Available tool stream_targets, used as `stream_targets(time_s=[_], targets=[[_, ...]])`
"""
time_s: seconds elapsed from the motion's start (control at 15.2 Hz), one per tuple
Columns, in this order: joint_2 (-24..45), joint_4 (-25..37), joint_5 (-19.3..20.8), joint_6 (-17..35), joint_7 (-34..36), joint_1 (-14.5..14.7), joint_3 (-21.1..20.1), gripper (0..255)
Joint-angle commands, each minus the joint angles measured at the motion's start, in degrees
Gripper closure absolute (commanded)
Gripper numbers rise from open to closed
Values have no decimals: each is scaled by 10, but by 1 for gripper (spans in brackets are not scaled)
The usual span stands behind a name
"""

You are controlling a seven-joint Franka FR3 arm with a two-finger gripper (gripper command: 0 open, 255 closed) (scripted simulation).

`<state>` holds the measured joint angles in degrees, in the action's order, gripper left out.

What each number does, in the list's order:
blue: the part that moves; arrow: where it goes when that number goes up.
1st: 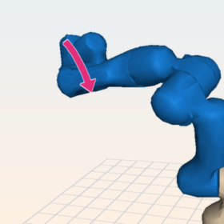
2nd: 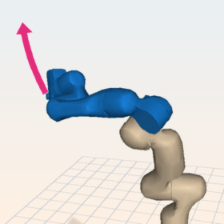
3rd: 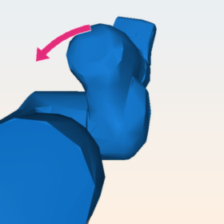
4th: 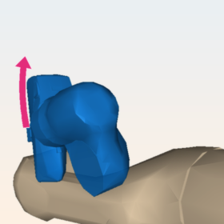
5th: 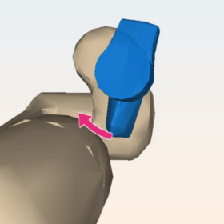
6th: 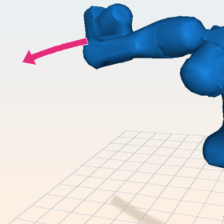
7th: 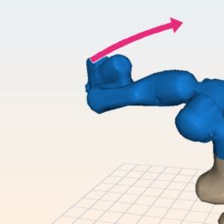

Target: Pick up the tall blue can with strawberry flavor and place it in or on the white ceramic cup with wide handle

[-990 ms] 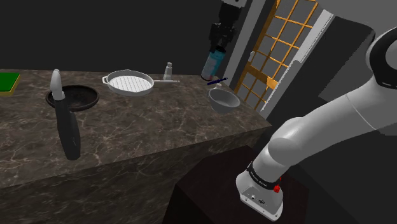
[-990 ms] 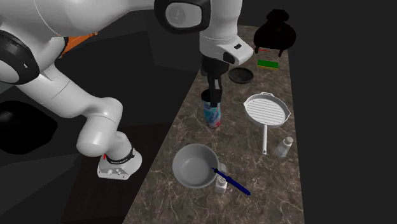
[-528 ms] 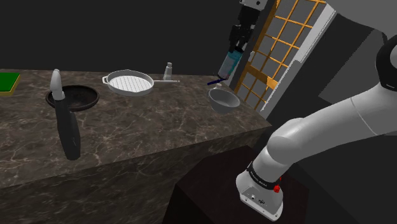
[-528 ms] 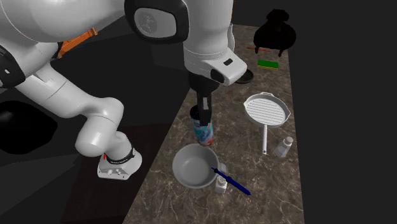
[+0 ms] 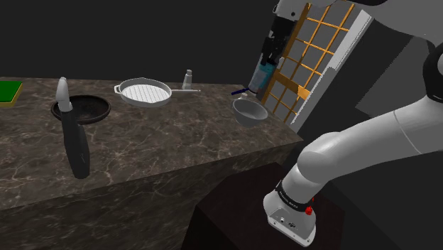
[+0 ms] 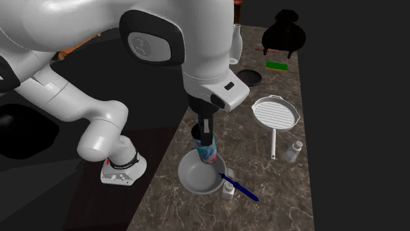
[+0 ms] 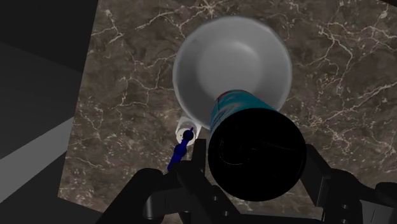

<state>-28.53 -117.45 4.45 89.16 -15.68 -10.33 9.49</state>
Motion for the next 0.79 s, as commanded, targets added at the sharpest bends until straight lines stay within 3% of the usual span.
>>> stream_targets(time_s=[0.0, 0.73], targets=[[-6, -22, 1, 17, 0, -1, 1, 255], [-19, -117, 6, 99, 2, -3, 5, 255]])
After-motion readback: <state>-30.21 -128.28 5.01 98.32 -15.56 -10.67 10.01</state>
